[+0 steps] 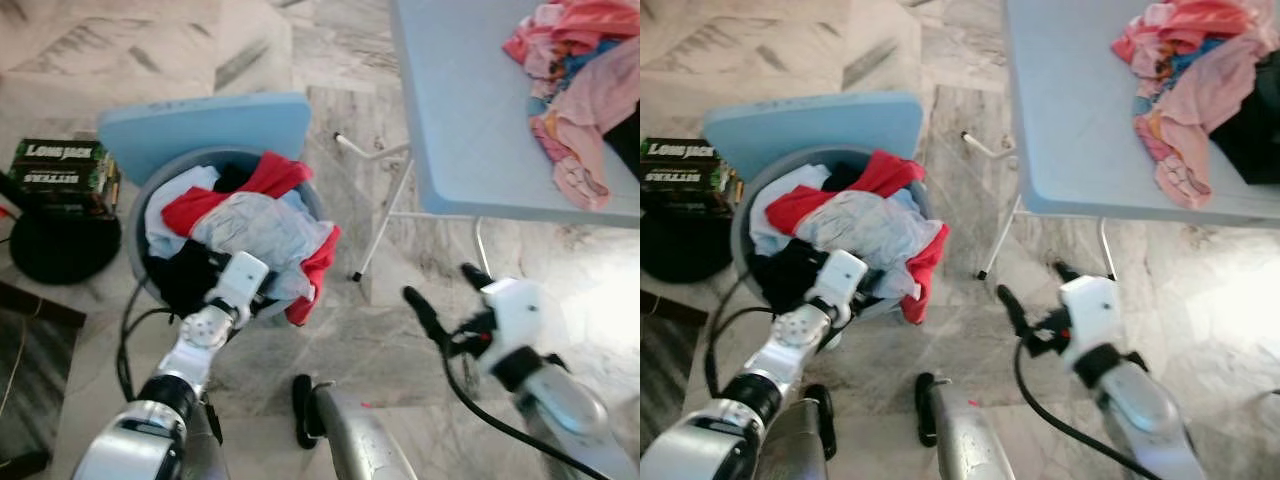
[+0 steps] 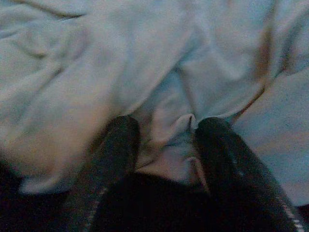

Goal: Hang hanger

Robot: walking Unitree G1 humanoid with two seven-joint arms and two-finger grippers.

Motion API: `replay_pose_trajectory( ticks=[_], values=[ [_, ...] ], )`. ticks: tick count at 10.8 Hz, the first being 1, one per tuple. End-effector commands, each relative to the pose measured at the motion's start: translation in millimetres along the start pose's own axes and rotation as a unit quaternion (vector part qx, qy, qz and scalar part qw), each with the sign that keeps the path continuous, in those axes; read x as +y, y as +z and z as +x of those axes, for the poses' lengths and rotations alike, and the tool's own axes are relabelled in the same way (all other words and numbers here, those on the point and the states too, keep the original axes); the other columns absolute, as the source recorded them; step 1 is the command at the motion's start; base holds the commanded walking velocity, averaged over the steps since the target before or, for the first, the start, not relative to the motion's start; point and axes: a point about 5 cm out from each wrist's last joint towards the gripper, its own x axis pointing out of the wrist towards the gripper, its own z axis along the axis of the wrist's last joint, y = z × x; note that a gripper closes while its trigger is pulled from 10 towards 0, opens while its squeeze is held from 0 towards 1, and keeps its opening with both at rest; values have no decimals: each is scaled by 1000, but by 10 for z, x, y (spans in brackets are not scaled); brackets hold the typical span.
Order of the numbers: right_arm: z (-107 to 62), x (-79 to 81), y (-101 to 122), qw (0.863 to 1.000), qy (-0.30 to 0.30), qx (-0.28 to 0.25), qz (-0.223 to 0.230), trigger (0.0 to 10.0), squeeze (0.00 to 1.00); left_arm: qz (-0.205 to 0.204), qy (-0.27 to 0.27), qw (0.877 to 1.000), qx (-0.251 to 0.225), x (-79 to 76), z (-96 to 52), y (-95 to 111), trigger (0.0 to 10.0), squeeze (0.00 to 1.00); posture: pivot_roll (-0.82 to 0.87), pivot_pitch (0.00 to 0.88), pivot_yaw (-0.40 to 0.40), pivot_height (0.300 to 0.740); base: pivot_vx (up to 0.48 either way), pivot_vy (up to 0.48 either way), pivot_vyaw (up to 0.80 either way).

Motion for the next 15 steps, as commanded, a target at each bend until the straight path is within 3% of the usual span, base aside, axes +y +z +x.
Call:
replay_pose_trajectory(
  ticks=[1,2,4,6,9,10,11,12,15],
  values=[
    [-13,17,-72,999,18,19,31,10000,0,-10,13,1000,17,-2,-35,-92,0,0,-197,308,-169,740,0,0,0],
    [24,141,-75,994,92,23,58,10000,0,-9,23,1000,20,64,-39,-99,0,0,-174,301,-155,740,0,0,0],
    [56,169,-116,989,128,39,64,10000,0,-9,29,999,24,112,-48,-121,0,0,-156,294,-149,740,0,0,0],
    [72,146,-158,990,124,47,53,10000,0,-17,34,999,26,114,-56,-139,0,0,-156,290,-146,740,0,0,0],
    [21,166,-217,990,122,59,40,10000,0,-9,20,999,-42,6,36,107,0,0,-180,304,-155,740,0,0,0],
    [2,166,-223,990,120,62,35,10000,0,10,7,998,-69,-74,87,234,10000,0,-190,309,-164,740,0,0,0],
    [-4,170,-220,990,121,63,30,10000,0,15,-10,996,-82,-147,109,295,10000,0,-197,311,-168,740,0,0,0],
    [-16,170,-211,990,126,64,21,10000,0,16,-22,996,-81,-243,138,323,10000,1000,-209,313,-176,740,0,0,0],
    [-27,149,-183,991,119,59,9,10000,0,31,-44,995,-86,-360,179,387,10000,1000,-220,316,-184,740,0,0,0]
  ],
)
